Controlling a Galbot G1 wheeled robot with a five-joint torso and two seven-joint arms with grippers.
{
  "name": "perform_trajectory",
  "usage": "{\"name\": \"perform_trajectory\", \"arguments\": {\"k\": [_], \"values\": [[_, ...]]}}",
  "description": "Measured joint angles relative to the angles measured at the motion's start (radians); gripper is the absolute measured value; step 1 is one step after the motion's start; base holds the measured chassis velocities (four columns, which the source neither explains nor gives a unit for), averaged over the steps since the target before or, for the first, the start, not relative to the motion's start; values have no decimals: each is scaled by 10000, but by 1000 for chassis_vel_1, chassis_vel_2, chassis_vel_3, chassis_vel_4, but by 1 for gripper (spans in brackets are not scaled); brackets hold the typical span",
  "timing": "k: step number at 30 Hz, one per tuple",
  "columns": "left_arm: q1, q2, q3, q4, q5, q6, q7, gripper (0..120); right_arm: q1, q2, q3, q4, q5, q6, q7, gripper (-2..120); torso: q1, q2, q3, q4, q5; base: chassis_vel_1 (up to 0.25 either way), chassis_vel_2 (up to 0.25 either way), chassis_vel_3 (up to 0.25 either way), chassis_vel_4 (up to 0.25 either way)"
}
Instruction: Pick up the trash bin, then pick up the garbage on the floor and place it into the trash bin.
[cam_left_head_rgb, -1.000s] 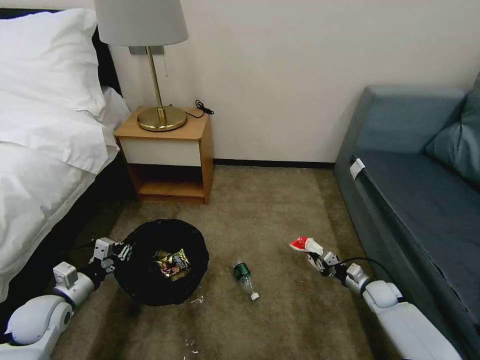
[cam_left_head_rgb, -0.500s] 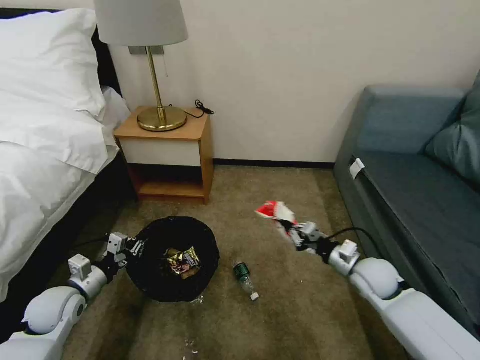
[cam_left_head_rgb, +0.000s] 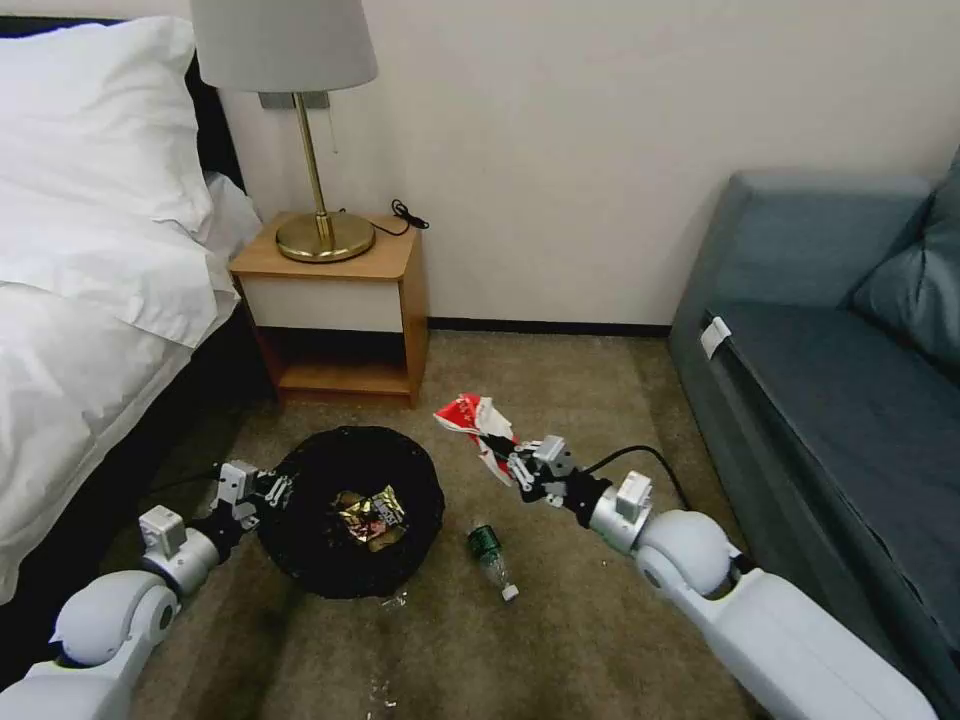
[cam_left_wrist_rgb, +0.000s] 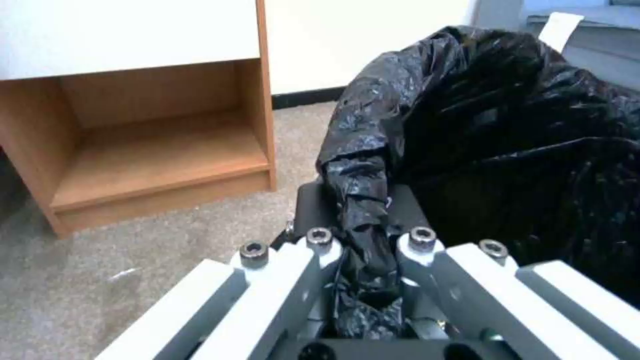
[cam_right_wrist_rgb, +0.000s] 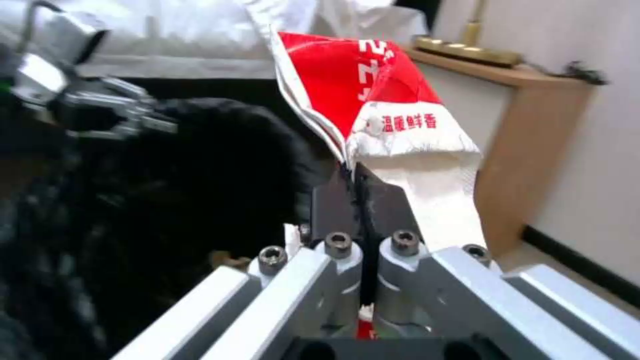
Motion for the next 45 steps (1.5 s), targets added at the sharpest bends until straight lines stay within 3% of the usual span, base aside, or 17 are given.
{"name": "perform_trajectory", "arguments": {"k": [17, 21, 29, 34, 36, 37, 41, 45], "values": [[-542, -102, 159, 542, -147, -38, -26, 4, 945, 976, -1432, -882, 193, 289, -62, 0, 0, 0, 0, -2, 1, 0, 0, 0, 0], [-639, -203, 169, 666, -160, -67, -38, 4, 1590, 1582, -1987, -1100, 402, 268, -41, 0, 0, 0, 1, 8, 1, 0, 0, 0, 0], [-1148, -322, 533, 979, -224, -178, -26, 4, 1755, 2398, -2430, -2197, 272, 525, 397, 0, 0, 0, 0, 2, 0, 0, 0, 0, 0], [-1300, -372, 621, 1065, -273, -221, -10, 4, 1604, 2585, -2453, -2757, -65, 762, 860, 17, 0, 0, 1, 0, 2, 0, 0, 0, 0], [-1302, -371, 621, 1070, -275, -223, -8, 4, 1593, 2578, -2448, -2757, -68, 765, 874, 19, 0, -1, 1, 0, 1, 0, 0, 0, 0], [-1311, -359, 617, 1092, -278, -231, 0, 4, 1574, 2538, -2432, -2729, -70, 766, 918, 28, 0, 0, 0, 1, 1, 0, 0, 0, 0], [-1314, -338, 604, 1111, -279, -236, 9, 4, 1567, 2495, -2431, -2629, -68, 763, 960, 37, -1, 0, 0, 1, 2, 0, 0, 0, 0], [-1305, -324, 562, 1129, -290, -239, 21, 4, 1612, 2402, -2428, -2310, -8, 699, 1043, 57, -1, 0, 0, 2, 2, 0, 0, 0, 0]]}}
